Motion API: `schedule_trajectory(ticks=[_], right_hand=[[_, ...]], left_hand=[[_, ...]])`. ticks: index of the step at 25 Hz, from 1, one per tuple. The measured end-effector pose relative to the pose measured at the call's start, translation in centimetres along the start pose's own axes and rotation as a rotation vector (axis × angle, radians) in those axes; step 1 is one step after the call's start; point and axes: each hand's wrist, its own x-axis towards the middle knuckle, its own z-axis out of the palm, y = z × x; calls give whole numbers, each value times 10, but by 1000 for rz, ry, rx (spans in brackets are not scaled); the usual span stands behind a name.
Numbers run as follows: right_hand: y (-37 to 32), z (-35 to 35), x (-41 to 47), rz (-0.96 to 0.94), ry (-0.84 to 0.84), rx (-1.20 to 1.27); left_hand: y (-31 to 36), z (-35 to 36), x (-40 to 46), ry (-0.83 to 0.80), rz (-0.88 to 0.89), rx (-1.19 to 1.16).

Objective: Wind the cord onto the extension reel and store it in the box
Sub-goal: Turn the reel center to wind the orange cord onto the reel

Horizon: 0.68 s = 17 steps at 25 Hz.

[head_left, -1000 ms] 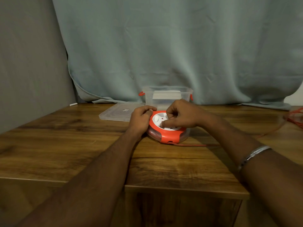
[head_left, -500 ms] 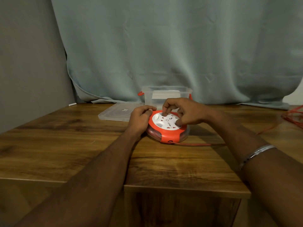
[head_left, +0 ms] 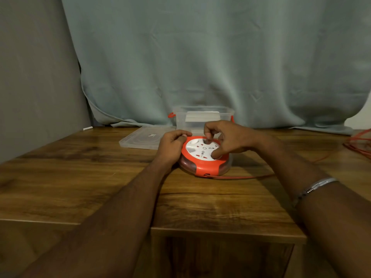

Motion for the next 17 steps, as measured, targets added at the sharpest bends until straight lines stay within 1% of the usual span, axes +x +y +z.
schedule_trajectory(ticks=[2, 5, 13, 15, 17], right_hand=[[-2, 3, -1, 0, -18, -64], [-4, 8, 0, 8, 5, -136], [-19, 16, 2, 36, 69, -210], [-19, 16, 3, 30, 86, -182], [-17, 9, 1, -13, 100, -70]], left_hand=[[-1, 0, 1, 6, 10, 3], [-1, 0, 0, 4, 13, 1], [2, 0, -2, -28, 32, 11], [1, 0, -2, -24, 23, 6], [1, 0, -1, -15, 15, 11]])
